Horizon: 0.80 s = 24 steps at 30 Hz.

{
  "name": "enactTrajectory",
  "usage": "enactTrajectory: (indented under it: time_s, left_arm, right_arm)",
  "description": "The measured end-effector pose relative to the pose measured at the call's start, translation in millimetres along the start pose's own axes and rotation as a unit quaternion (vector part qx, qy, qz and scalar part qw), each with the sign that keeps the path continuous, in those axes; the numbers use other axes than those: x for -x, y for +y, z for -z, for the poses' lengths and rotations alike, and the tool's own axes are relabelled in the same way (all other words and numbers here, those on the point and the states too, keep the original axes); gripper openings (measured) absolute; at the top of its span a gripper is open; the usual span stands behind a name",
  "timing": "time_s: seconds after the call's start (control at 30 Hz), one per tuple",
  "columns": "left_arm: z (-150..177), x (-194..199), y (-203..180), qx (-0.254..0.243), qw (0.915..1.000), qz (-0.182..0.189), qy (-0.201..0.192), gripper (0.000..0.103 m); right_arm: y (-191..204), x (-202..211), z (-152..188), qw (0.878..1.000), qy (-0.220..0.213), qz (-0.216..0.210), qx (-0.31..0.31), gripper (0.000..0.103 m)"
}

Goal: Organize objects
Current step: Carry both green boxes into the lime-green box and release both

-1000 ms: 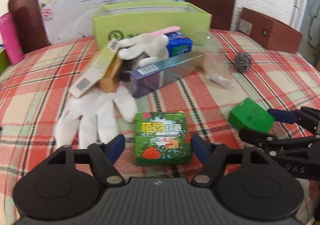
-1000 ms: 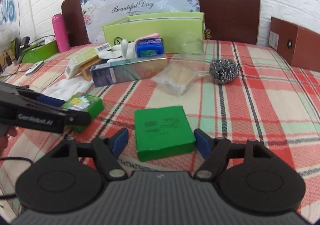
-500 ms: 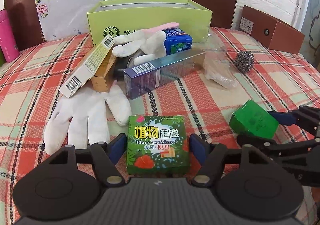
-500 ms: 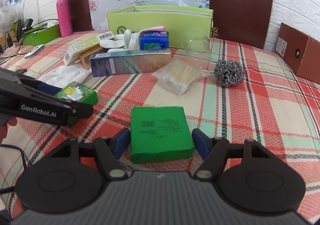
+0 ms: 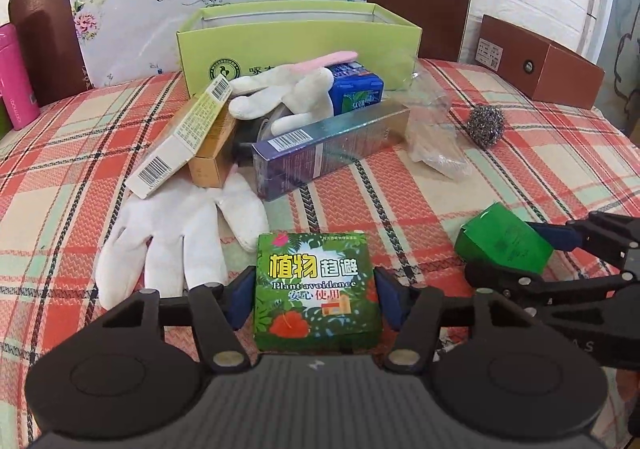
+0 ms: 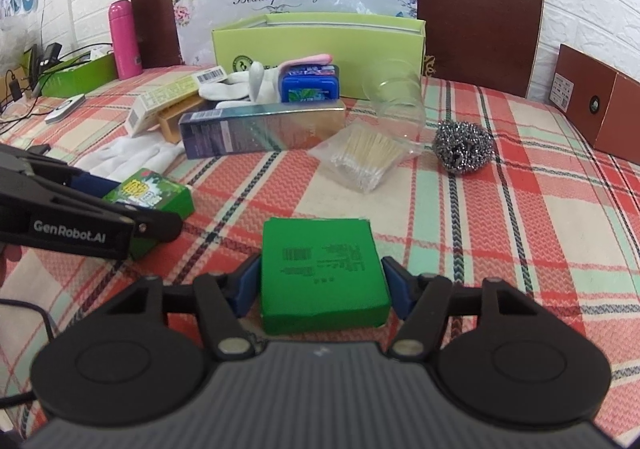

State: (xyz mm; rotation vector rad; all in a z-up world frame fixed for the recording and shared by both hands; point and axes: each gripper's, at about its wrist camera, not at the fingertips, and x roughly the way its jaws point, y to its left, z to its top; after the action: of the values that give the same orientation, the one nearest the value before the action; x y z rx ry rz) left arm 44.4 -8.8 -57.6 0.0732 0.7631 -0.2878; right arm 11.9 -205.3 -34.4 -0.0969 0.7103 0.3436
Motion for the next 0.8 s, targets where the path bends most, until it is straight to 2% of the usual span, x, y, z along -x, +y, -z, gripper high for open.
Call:
enactTrajectory:
  time_s: [0.27, 0.53, 0.8]
  left_arm:
    - [-29, 26, 17, 0.022, 0.9981, 0.015, -0.055, 0.064]
    - [-79, 42, 27, 0.030, 0.9928, 0.017, -0.115, 0.064]
    - [-142, 12, 42, 0.069, 0.9887, 0.024, -0.131, 0.064]
  right_arm:
    - [-6, 16, -25, 0.998, -0.041, -0.031, -0.037, 0.063]
    - [-16, 28, -74, 0.990, -0.126, -0.025, -0.064, 0.063]
    - [-27, -1, -135, 0.984, -0.167, -0.004, -0.067, 0.063]
